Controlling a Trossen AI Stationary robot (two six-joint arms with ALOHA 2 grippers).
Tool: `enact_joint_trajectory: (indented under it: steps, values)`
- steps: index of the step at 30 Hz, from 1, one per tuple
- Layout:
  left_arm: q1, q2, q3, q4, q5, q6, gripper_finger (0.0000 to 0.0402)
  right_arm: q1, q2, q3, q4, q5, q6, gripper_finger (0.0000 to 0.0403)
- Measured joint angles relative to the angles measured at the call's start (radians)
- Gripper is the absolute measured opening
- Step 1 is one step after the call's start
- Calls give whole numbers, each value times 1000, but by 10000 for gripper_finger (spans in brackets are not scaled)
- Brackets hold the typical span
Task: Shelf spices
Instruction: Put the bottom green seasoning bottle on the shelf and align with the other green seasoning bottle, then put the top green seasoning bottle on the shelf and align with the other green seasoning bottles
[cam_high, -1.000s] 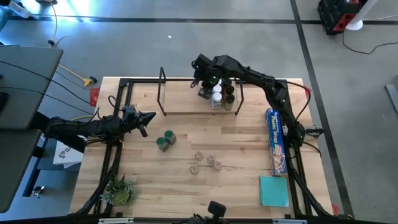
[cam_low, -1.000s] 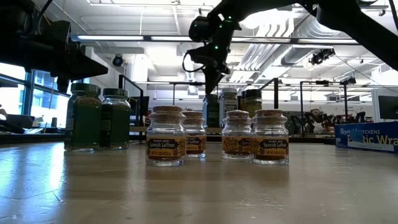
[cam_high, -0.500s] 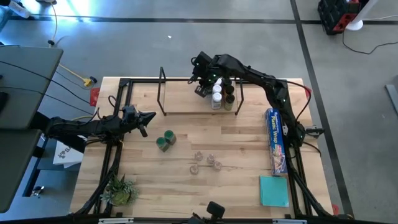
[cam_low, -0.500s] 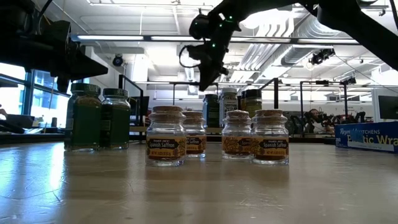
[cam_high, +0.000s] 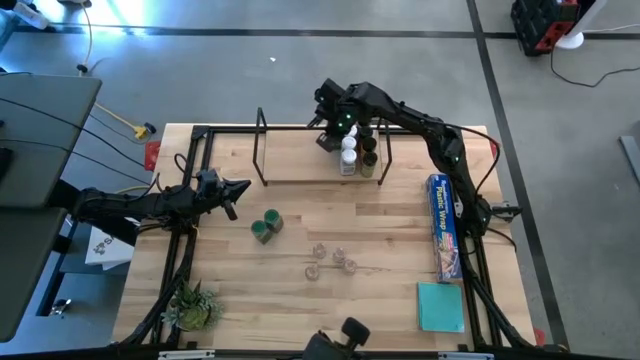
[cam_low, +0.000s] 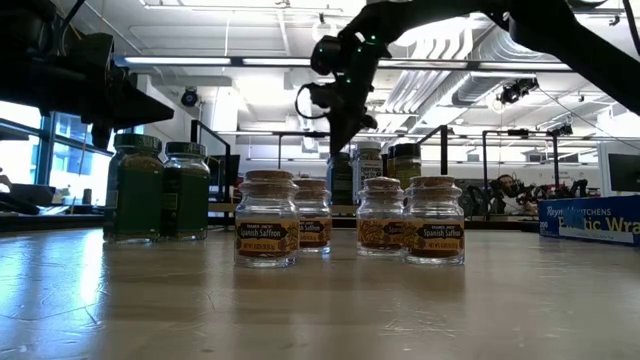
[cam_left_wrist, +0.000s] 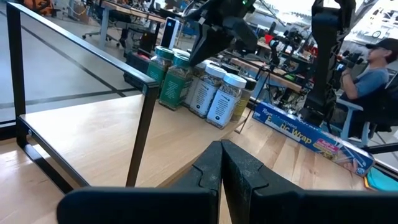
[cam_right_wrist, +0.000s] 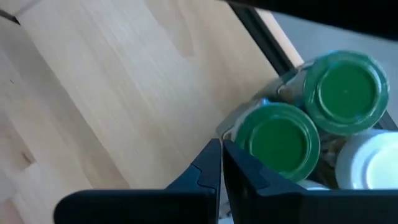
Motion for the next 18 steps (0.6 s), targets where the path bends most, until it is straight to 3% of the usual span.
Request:
enact_joint_trajectory:
  steps: [11,16,18]
  values:
    - [0,0,0,0,0,0,5,41,0,76,53,-142,-10,11]
    - [0,0,0,0,0,0,5,179,-23,100,130,-311,-185,11]
    - [0,0,0,0,0,0,5,250,-19,99,156,-333,-188,11]
